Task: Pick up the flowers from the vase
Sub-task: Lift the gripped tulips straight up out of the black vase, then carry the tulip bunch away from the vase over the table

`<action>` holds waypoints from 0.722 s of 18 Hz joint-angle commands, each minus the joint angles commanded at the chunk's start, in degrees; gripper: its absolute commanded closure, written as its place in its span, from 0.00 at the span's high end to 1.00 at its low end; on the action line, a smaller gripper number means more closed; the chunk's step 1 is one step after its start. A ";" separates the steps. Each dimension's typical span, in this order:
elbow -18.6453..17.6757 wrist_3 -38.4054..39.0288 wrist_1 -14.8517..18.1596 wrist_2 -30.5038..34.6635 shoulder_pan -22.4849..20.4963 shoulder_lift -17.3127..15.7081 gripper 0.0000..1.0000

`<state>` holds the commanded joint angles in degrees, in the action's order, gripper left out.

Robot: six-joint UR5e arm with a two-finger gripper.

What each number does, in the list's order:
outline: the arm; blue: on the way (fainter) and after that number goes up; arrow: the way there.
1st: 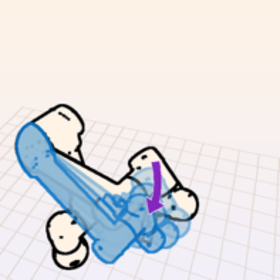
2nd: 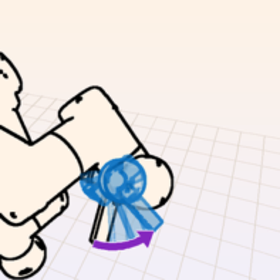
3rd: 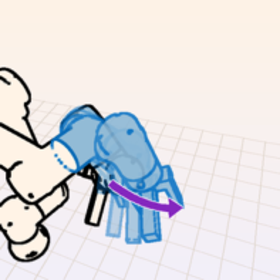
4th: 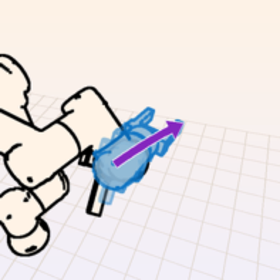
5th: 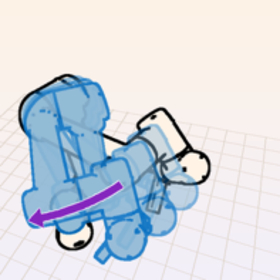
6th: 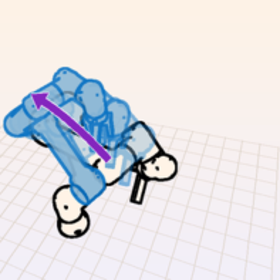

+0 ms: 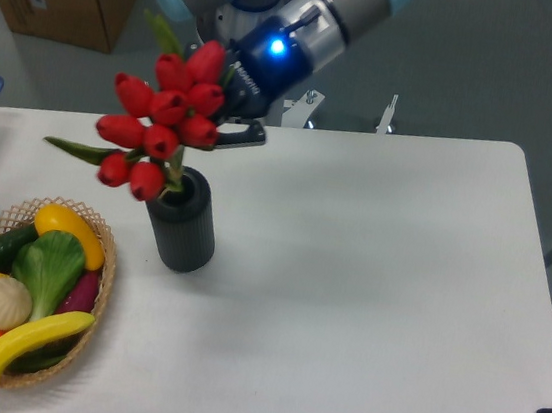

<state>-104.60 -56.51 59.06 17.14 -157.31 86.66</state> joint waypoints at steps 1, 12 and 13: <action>0.88 -0.17 -0.26 0.26 -1.06 0.09 0.00; 5.46 -6.75 -0.97 29.50 -3.79 7.46 0.00; 5.46 -9.29 -0.88 33.88 -3.79 8.17 0.00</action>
<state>-99.14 -65.80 58.18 51.02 -161.10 94.83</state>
